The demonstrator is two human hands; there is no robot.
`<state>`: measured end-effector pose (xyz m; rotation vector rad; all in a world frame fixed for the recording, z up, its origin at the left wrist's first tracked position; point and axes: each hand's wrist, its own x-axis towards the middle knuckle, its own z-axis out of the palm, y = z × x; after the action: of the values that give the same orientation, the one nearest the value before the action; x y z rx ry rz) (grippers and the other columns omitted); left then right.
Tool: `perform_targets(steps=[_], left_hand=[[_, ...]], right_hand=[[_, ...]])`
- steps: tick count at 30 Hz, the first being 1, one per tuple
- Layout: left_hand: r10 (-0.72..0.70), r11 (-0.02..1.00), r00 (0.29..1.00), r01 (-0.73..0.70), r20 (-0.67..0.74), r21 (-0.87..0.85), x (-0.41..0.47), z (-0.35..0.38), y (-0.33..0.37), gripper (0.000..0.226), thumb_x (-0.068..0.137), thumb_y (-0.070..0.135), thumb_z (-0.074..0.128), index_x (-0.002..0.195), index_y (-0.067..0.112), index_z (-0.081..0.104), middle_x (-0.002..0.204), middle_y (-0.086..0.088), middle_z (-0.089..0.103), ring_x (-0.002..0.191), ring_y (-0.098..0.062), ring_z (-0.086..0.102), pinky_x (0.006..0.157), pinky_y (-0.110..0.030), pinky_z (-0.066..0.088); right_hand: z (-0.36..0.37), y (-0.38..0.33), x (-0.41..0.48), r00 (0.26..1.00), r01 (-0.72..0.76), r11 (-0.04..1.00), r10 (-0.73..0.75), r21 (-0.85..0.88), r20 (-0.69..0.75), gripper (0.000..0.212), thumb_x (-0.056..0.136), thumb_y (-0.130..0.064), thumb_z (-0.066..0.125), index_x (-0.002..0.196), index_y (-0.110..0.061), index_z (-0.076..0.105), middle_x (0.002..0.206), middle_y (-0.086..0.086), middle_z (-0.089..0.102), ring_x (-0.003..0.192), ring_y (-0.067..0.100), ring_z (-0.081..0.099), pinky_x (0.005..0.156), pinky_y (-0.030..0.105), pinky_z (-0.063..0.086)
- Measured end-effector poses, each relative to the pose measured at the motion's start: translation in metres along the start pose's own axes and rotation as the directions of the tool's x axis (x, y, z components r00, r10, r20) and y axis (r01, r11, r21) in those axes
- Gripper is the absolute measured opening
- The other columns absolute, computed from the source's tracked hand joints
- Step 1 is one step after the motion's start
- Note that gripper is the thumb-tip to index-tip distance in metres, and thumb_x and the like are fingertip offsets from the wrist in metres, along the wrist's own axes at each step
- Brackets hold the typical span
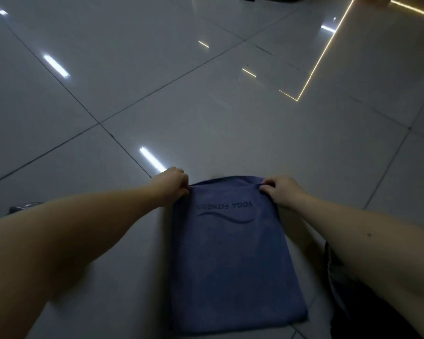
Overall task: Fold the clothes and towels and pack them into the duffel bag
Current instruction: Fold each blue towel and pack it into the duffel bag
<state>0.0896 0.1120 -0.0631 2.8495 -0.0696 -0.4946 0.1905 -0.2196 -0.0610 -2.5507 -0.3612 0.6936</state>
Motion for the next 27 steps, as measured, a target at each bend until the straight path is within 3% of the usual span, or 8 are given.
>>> perform_targets(steps=[4, 8, 13, 17, 21, 24, 27], left_hand=[[-0.040, 0.993, 0.998, 0.035, -0.040, -0.112, -0.005, 0.002, 0.002, 0.016, 0.095, 0.029, 0.060, 0.084, 0.026, 0.049, 0.092, 0.006, 0.050, 0.094, -0.023, 0.054, 0.079, -0.037, 0.046], [-0.144, 0.967, 0.987, 0.126, -0.066, -0.222, -0.002, 0.007, 0.006, 0.018, 0.098, 0.033, 0.057, 0.098, 0.015, 0.059, 0.104, -0.001, 0.052, 0.091, -0.025, 0.056, 0.084, -0.038, 0.049], [-0.158, 0.956, 0.984, 0.130, -0.088, -0.264, 0.000, -0.003, 0.006, 0.021, 0.094, 0.038, 0.065, 0.089, 0.018, 0.065, 0.087, -0.001, 0.064, 0.085, -0.024, 0.061, 0.074, -0.033, 0.049], [-0.036, 0.985, 0.991, 0.014, -0.129, -0.171, -0.015, -0.037, 0.013, 0.022, 0.096, 0.039, 0.062, 0.081, 0.023, 0.060, 0.082, 0.002, 0.063, 0.079, -0.021, 0.059, 0.075, -0.037, 0.052], [0.077, 0.994, 0.996, -0.080, -0.041, -0.074, -0.045, -0.089, 0.021, 0.017, 0.093, 0.038, 0.066, 0.091, 0.021, 0.066, 0.090, 0.006, 0.063, 0.085, -0.016, 0.059, 0.081, -0.038, 0.053], [0.163, 0.986, 0.987, -0.163, 0.007, 0.045, -0.078, -0.134, 0.030, 0.015, 0.089, 0.036, 0.069, 0.093, 0.022, 0.067, 0.090, 0.010, 0.060, 0.083, -0.011, 0.056, 0.081, -0.035, 0.052], [0.196, 0.973, 0.979, -0.187, -0.057, 0.136, -0.112, -0.175, 0.046, 0.015, 0.086, 0.034, 0.066, 0.086, 0.020, 0.064, 0.086, 0.007, 0.058, 0.079, -0.015, 0.056, 0.075, -0.035, 0.051]], right_hand=[[-0.009, 0.002, -0.006, 0.999, 0.032, 0.999, -0.032, -0.001, -0.031, 0.020, 0.101, -0.024, 0.055, 0.087, -0.019, 0.068, 0.090, 0.002, 0.067, 0.087, 0.022, 0.059, 0.070, 0.027, 0.035], [-0.013, 0.006, -0.005, 0.997, 0.020, 0.999, -0.022, -0.029, -0.072, 0.028, 0.104, -0.024, 0.050, 0.093, -0.008, 0.070, 0.098, 0.012, 0.069, 0.087, 0.024, 0.057, 0.069, 0.029, 0.032], [-0.017, 0.002, -0.008, 0.987, 0.056, 0.997, -0.063, -0.052, -0.149, 0.024, 0.100, -0.023, 0.057, 0.094, -0.008, 0.075, 0.093, 0.007, 0.067, 0.086, 0.020, 0.056, 0.071, 0.027, 0.034], [-0.031, -0.014, -0.026, 0.981, 0.111, 0.993, -0.115, -0.037, -0.155, 0.027, 0.099, -0.026, 0.058, 0.088, -0.008, 0.074, 0.085, 0.004, 0.067, 0.080, 0.022, 0.058, 0.066, 0.030, 0.036], [-0.070, -0.033, -0.064, 0.970, 0.159, 0.987, -0.159, -0.015, -0.184, 0.023, 0.097, -0.025, 0.061, 0.087, -0.009, 0.075, 0.083, 0.006, 0.070, 0.079, 0.022, 0.060, 0.068, 0.033, 0.042], [-0.111, -0.051, -0.102, 0.967, 0.180, 0.984, -0.179, -0.006, -0.183, 0.017, 0.096, -0.027, 0.065, 0.087, -0.017, 0.076, 0.083, -0.001, 0.070, 0.079, 0.016, 0.062, 0.066, 0.027, 0.044], [-0.147, -0.068, -0.146, 0.958, 0.222, 0.975, -0.220, -0.007, -0.182, 0.008, 0.093, -0.024, 0.070, 0.094, -0.019, 0.077, 0.086, -0.006, 0.070, 0.080, 0.008, 0.062, 0.067, 0.021, 0.043]])
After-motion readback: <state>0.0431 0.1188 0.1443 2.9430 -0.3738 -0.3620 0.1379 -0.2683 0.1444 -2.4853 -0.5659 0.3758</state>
